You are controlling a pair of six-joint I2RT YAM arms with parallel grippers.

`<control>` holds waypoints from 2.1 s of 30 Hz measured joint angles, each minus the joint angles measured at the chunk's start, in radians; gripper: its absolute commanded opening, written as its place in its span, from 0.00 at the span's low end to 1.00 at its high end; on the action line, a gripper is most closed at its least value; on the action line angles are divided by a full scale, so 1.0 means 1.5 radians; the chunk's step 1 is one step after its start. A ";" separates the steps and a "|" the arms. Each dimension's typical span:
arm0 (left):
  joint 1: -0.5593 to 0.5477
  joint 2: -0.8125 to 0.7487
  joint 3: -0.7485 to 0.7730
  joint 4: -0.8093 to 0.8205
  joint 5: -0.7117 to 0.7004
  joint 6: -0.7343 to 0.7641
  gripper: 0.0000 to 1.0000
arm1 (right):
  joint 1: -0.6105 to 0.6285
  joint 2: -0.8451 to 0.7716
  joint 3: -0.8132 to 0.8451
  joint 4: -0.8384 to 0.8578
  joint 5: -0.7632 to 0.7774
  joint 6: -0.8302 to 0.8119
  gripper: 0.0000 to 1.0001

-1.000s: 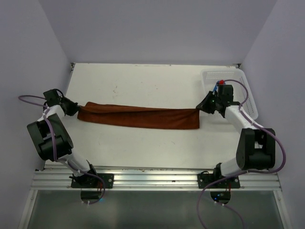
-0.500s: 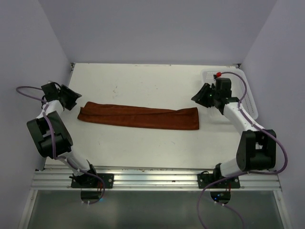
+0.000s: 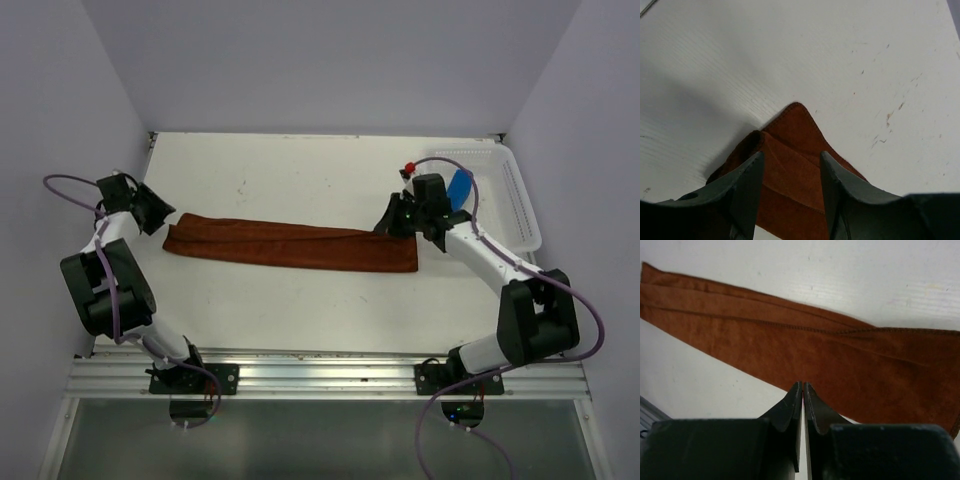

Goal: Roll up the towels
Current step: Fold the towel

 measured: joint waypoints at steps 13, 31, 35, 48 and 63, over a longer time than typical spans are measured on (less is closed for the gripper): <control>-0.082 -0.002 -0.002 -0.080 -0.110 0.089 0.34 | 0.012 0.085 -0.052 -0.006 0.052 -0.053 0.00; -0.097 0.009 -0.001 -0.102 -0.203 0.112 0.17 | 0.012 0.145 -0.078 0.023 0.069 -0.062 0.00; -0.098 0.023 -0.001 -0.102 -0.203 0.114 0.22 | 0.012 0.146 -0.078 0.025 0.068 -0.062 0.00; -0.098 0.069 0.001 -0.101 -0.195 0.118 0.24 | 0.012 0.153 -0.077 0.043 0.063 -0.062 0.00; -0.098 0.078 0.061 -0.115 -0.202 0.116 0.00 | 0.012 0.157 -0.073 0.045 0.058 -0.065 0.00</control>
